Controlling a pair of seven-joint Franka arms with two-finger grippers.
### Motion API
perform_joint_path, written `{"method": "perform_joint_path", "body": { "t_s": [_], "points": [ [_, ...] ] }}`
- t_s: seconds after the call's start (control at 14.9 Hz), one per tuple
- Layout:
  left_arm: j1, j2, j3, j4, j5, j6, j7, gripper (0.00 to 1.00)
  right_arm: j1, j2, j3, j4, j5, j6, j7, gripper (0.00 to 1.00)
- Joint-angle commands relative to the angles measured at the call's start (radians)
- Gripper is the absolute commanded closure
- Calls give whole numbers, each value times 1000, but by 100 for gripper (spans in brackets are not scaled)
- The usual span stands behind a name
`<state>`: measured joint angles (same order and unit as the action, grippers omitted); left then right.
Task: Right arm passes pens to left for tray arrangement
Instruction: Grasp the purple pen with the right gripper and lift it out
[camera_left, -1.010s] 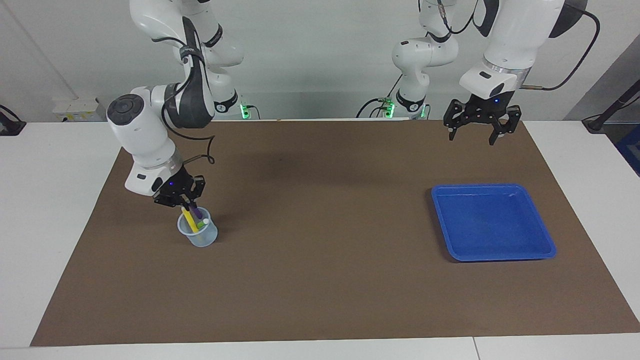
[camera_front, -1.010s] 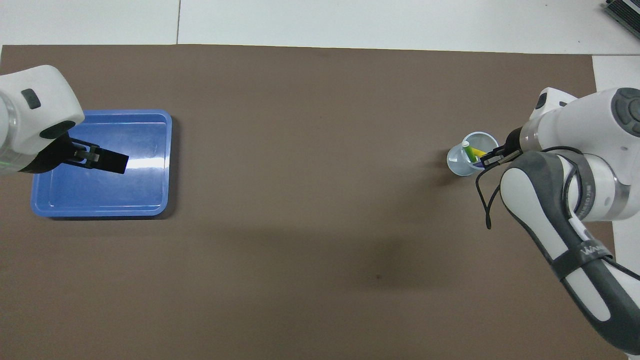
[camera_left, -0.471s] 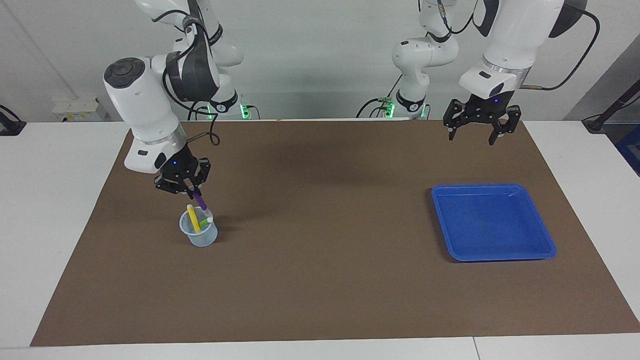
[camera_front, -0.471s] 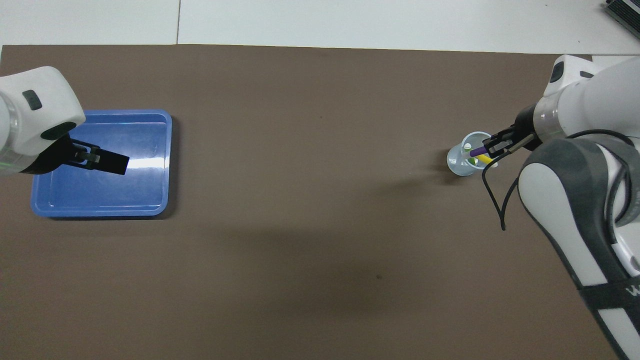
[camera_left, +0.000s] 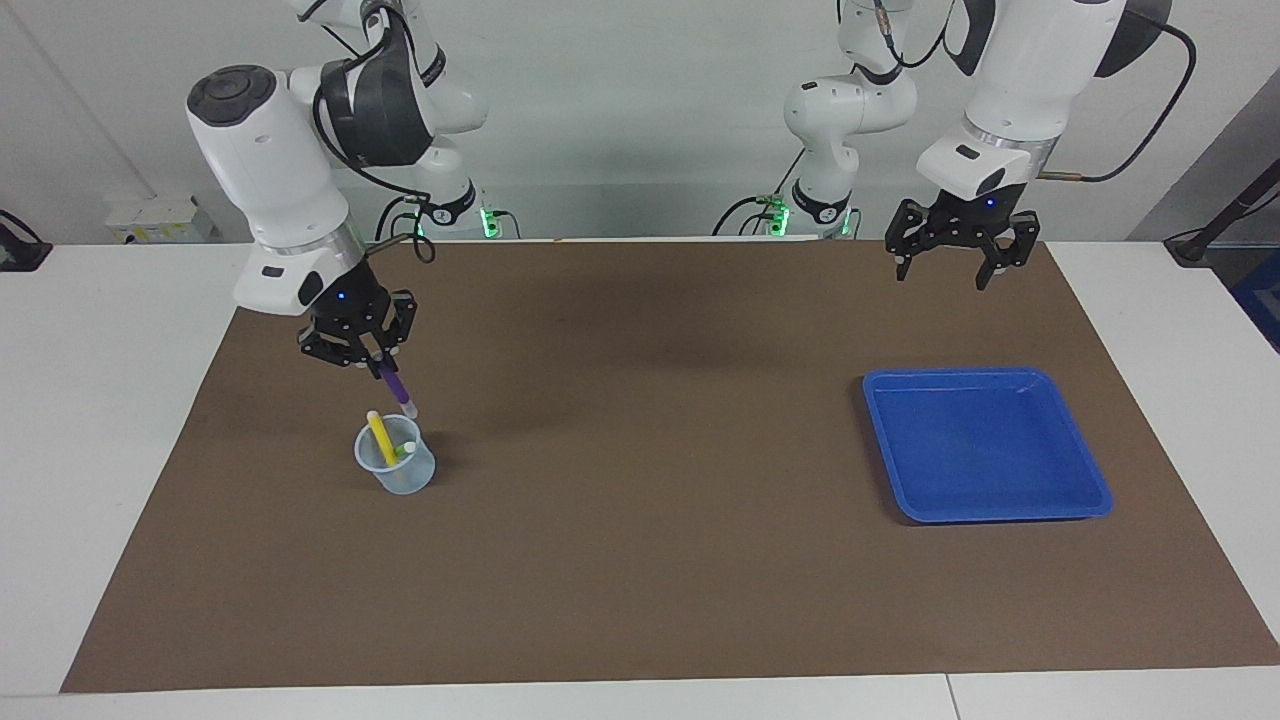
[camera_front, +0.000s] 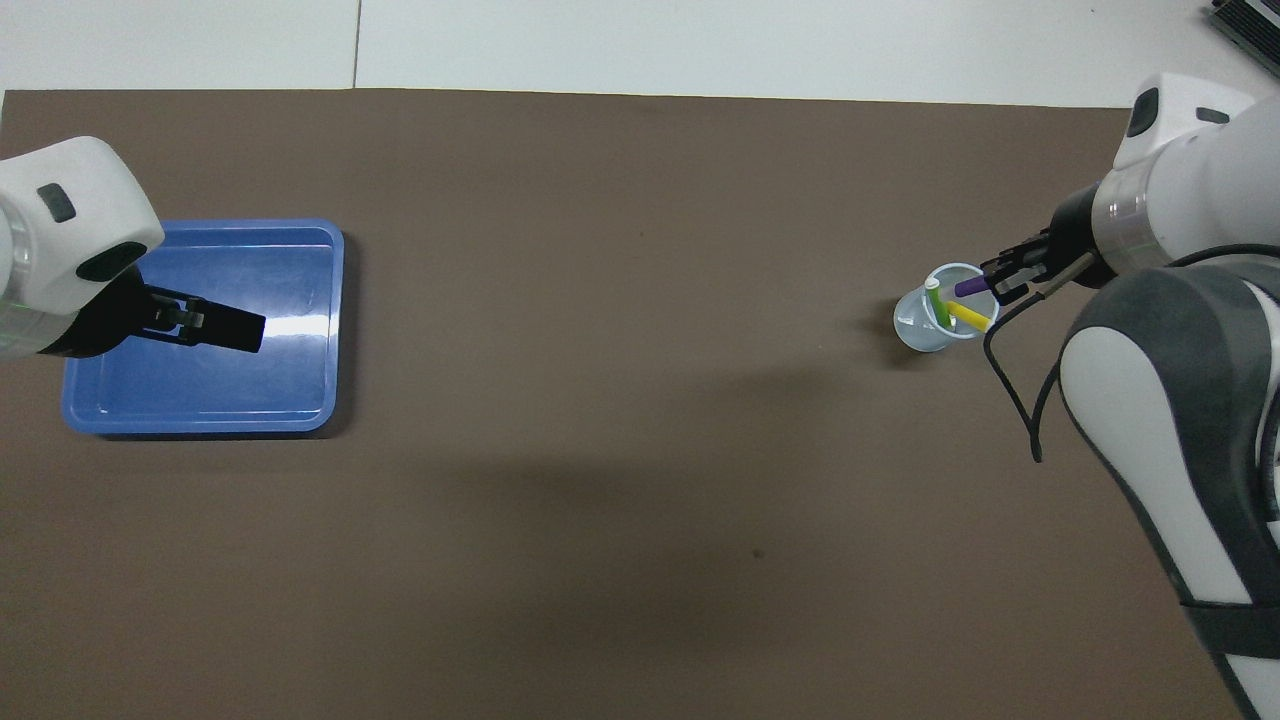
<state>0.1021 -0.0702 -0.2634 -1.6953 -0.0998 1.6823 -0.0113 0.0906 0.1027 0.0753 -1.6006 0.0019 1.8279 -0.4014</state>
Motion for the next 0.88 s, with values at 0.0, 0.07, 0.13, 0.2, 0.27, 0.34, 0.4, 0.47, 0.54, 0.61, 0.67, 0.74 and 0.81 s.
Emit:
{"method": "perform_joint_path", "body": {
  "t_s": [0.0,0.07,0.13,0.2,0.27,0.34,0.4,0.47,0.54,0.61,0.67,0.74,0.81],
  "points": [
    [13,-43,1,-49,-76,-12,-114,0,29,15,12,48,3,-47,111,100],
    [13,-45,0,-49,-87,-19,-148,0,31,15,14,48,30,-56,155,100],
    [14,-45,1,-49,-106,-29,-177,0,31,15,15,48,88,-59,200,100],
    [16,-45,1,-50,-127,-35,-209,0,31,17,15,48,155,-55,243,100],
    [22,-45,1,-50,-156,-41,-260,0,31,17,17,48,191,-46,278,100],
    [31,-45,1,-58,-196,-44,-318,0,32,17,17,48,211,-41,309,100],
    [31,-46,1,-66,-242,-44,-391,0,38,17,20,48,234,-36,346,100],
    [31,-51,0,-73,-277,-43,-479,0,53,18,20,48,268,-18,399,100],
    [31,-52,1,-79,-328,-38,-568,0,66,18,20,48,298,-6,455,100],
    [31,-53,1,-84,-377,-27,-651,0,70,18,20,48,322,7,517,100],
    [31,-53,1,-87,-402,-12,-717,0,84,20,20,48,346,25,574,100],
    [25,-53,0,-90,-406,3,-763,0,103,21,20,47,377,40,634,100],
    [18,-53,0,-98,-417,26,-829,0,109,22,20,47,407,62,704,100]
  ]
}}
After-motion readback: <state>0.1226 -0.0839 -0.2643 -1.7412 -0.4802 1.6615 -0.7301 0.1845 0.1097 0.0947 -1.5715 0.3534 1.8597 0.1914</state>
